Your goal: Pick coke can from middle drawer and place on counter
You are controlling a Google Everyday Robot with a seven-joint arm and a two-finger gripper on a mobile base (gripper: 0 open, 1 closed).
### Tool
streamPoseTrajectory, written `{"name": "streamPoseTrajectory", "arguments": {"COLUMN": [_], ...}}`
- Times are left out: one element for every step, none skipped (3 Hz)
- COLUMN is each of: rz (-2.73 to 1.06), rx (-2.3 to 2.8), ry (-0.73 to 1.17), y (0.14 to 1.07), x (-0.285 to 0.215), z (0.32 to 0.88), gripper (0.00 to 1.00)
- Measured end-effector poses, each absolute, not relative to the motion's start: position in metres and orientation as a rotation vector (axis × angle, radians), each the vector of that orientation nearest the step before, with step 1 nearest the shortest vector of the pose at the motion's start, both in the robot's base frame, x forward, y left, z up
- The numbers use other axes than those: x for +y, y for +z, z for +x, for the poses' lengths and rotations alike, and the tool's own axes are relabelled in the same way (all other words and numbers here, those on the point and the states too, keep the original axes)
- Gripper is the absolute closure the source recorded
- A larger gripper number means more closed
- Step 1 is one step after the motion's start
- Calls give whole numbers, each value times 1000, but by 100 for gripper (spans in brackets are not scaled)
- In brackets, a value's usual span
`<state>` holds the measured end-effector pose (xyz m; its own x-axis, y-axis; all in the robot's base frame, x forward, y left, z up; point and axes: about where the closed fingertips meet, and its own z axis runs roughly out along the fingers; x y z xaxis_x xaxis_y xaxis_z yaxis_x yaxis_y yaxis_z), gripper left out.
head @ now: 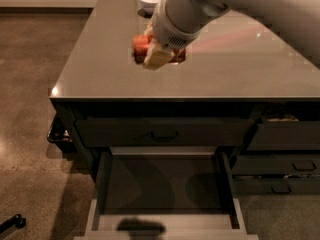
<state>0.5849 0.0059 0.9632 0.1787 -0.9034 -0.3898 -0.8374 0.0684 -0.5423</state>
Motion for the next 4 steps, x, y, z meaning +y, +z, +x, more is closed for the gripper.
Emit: {"name": "streamPoseTrajectory", "arguments": {"rz": [-1722,-1681,-1652,-1638], "rx": [1736,1797,1792,1747], "ry": [-83,23,82,2], "y": [934,895,869,860], "x": [-22,-37,-42,-40], "z": [607,614,620,628], "gripper": [100,100,100,100]}}
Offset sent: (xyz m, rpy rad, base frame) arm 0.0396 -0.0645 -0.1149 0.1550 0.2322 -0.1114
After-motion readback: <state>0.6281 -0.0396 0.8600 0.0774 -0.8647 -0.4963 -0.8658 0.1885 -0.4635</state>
